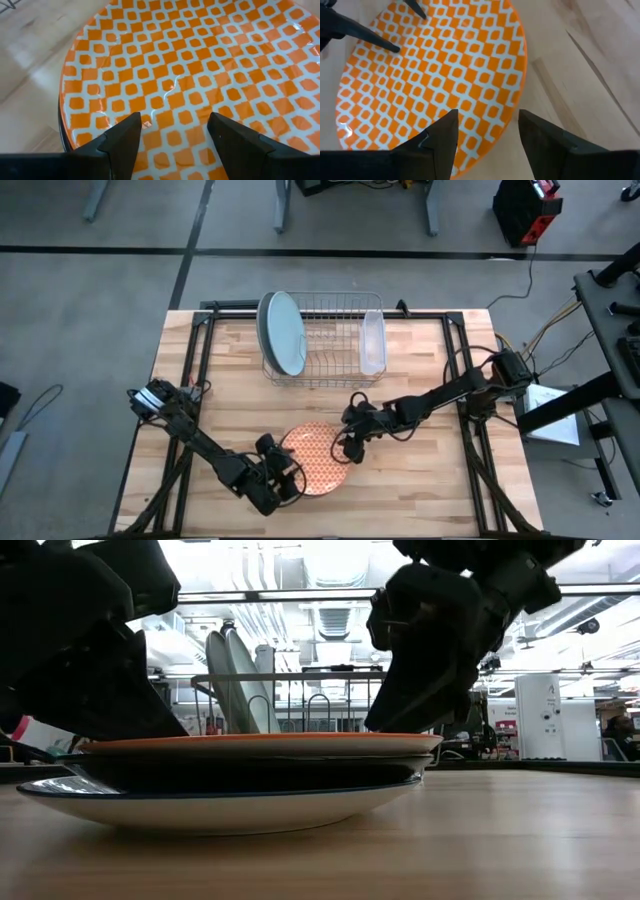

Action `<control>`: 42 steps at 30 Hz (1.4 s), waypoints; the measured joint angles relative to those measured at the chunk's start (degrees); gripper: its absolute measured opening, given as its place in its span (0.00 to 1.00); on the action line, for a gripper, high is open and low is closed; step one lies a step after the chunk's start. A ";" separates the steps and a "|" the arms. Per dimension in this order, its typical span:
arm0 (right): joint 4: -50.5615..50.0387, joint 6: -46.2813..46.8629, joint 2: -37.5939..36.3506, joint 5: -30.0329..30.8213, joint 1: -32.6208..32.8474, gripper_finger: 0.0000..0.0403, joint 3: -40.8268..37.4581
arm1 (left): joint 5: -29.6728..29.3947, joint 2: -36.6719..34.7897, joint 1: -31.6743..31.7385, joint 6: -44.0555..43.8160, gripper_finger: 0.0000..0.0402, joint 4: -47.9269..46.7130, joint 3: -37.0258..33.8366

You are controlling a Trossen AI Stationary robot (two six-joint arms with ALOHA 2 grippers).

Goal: Sort dishes
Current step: Put the orange plate in the dish rack

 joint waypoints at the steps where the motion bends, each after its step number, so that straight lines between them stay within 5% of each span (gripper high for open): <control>1: 1.25 0.53 0.17 -0.02 -0.05 0.47 -0.63 | -0.47 0.04 0.06 0.02 0.58 0.00 -0.02; 16: 12.68 -1.27 6.81 4.78 -0.18 0.37 -1.78 | -4.16 0.21 1.57 0.26 0.58 0.13 -0.54; 28: 16.99 -2.65 6.57 15.08 -0.32 0.04 -1.42 | -10.80 -5.45 1.85 1.67 0.58 -5.34 -0.86; 37: 20.01 -7.39 6.68 15.08 -0.34 0.03 -1.62 | -18.77 -12.68 1.67 -2.74 0.58 -11.68 -0.70; 42: 22.44 -11.76 6.55 15.32 -0.36 0.03 -1.69 | -15.30 -19.26 2.19 -14.33 0.58 -17.83 -0.67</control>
